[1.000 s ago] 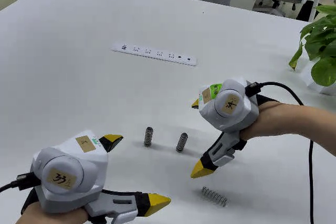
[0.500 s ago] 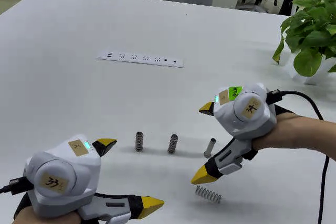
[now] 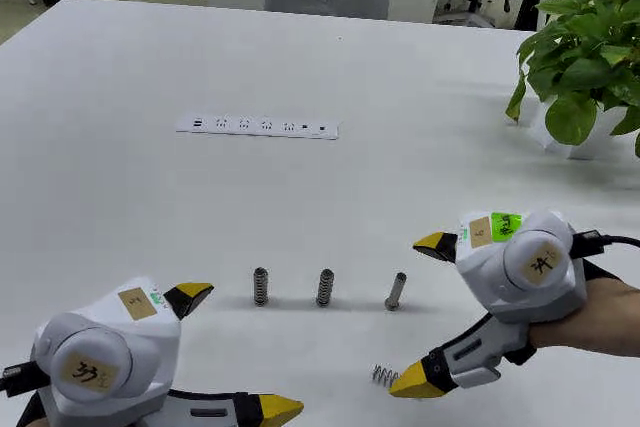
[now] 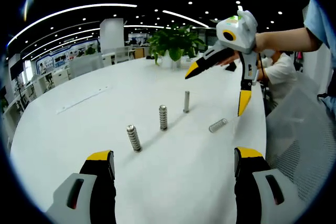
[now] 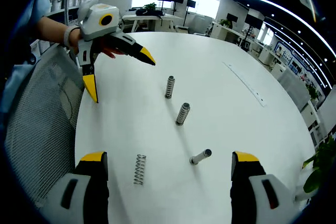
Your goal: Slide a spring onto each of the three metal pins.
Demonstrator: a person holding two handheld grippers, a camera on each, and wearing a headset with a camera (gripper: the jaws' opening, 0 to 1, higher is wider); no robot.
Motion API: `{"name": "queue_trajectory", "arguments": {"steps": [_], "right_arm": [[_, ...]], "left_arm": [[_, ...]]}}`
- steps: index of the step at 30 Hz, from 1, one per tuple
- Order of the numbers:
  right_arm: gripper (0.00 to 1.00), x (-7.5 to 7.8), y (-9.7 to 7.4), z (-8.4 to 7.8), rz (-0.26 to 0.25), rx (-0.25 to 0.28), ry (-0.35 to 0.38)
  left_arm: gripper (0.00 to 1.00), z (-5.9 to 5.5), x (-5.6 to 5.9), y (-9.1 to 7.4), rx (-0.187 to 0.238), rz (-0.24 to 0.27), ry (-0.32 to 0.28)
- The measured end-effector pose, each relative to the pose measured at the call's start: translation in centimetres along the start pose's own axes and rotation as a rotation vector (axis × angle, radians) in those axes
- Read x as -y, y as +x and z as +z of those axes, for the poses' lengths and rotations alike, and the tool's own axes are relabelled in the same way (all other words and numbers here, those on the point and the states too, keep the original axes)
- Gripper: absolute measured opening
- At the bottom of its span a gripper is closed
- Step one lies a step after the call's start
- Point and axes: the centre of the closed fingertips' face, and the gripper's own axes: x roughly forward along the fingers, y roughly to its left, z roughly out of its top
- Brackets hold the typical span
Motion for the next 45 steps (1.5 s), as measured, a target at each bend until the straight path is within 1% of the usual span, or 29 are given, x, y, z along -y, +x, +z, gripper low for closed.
{"name": "queue_trajectory", "arguments": {"steps": [3, 6, 8, 10, 12, 15, 16, 19, 21, 25, 29, 36, 40, 45], "right_arm": [[0.99, -0.5, -0.5, -0.7, -0.013, 0.005, 0.029], [0.99, -0.8, -1.0, -1.7, -0.034, 0.004, 0.06], [0.99, -1.0, -1.3, -2.4, -0.051, 0.013, 0.101], [0.99, -1.2, -1.5, -2.9, -0.057, 0.021, 0.125], [0.99, -1.5, -1.7, -3.6, -0.065, 0.015, 0.132], [0.99, -1.7, -2.1, -4.1, -0.082, 0.024, 0.17], [0.99, -1.6, -2.2, -4.3, -0.095, 0.032, 0.183], [0.99, -1.9, -2.5, -4.9, -0.1, 0.038, 0.205], [0.99, -2.2, -2.6, -5.4, -0.098, 0.03, 0.209], [0.99, -2.1, -2.7, -5.8, -0.103, 0.035, 0.228], [0.99, -2.1, -2.8, -5.9, -0.106, 0.036, 0.23], [0.99, -2.2, -3.0, -5.9, -0.109, 0.043, 0.237], [0.99, -2.3, -3.0, -6.1, -0.112, 0.043, 0.244], [0.99, -2.7, -3.2, -6.6, -0.111, 0.042, 0.255]], "left_arm": [[0.96, 0.0, 0.0, 0.1, -0.007, -0.007, 0.008], [0.96, -0.1, 0.2, 0.2, -0.015, -0.016, 0.017], [0.96, -0.1, 0.4, 0.3, -0.02, -0.026, 0.02], [0.96, -0.2, 0.4, 0.4, -0.026, -0.029, 0.026], [0.96, -0.4, 0.4, 0.5, -0.032, -0.034, 0.026], [0.96, -0.6, 0.3, 0.7, -0.037, -0.038, 0.027], [0.96, -0.7, 0.3, 0.7, -0.039, -0.037, 0.027], [0.96, -0.8, 0.2, 0.9, -0.042, -0.038, 0.025], [0.96, -0.8, 0.3, 1.0, -0.045, -0.043, 0.029], [0.96, -0.9, 0.4, 1.2, -0.051, -0.05, 0.034], [0.97, -1.0, 0.6, 1.4, -0.059, -0.058, 0.04], [0.97, -1.2, 0.5, 1.5, -0.07, -0.059, 0.042], [0.96, -0.9, 1.3, 2.0, -0.08, -0.09, 0.067], [0.96, -0.3, 3.7, 3.5, -0.091, -0.171, 0.116]]}}
